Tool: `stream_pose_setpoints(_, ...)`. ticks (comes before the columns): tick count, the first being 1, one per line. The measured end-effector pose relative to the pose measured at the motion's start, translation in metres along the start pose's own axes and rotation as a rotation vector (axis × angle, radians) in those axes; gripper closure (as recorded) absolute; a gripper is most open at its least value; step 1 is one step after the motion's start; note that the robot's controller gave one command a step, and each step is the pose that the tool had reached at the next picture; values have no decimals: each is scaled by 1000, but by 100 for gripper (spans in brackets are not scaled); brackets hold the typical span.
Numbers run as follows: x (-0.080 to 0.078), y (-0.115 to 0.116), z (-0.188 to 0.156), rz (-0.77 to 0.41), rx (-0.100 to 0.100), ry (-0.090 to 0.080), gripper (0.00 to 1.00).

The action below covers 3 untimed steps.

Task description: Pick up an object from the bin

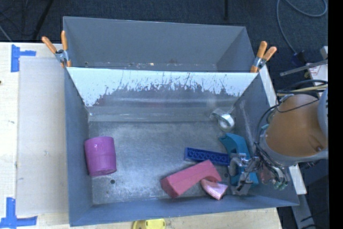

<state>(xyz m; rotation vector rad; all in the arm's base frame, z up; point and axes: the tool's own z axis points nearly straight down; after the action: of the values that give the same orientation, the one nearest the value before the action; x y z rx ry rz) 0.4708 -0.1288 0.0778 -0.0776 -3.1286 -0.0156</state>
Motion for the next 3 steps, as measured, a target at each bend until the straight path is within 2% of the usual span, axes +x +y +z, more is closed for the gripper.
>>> stream_pose_setpoints(1,0,0,0,-1,0,0,100)
stream_pose_setpoints(2,-16,8,-50,-12,7,0,100)
stream_pose_setpoints(3,-42,12,-64,-34,11,-21,100)
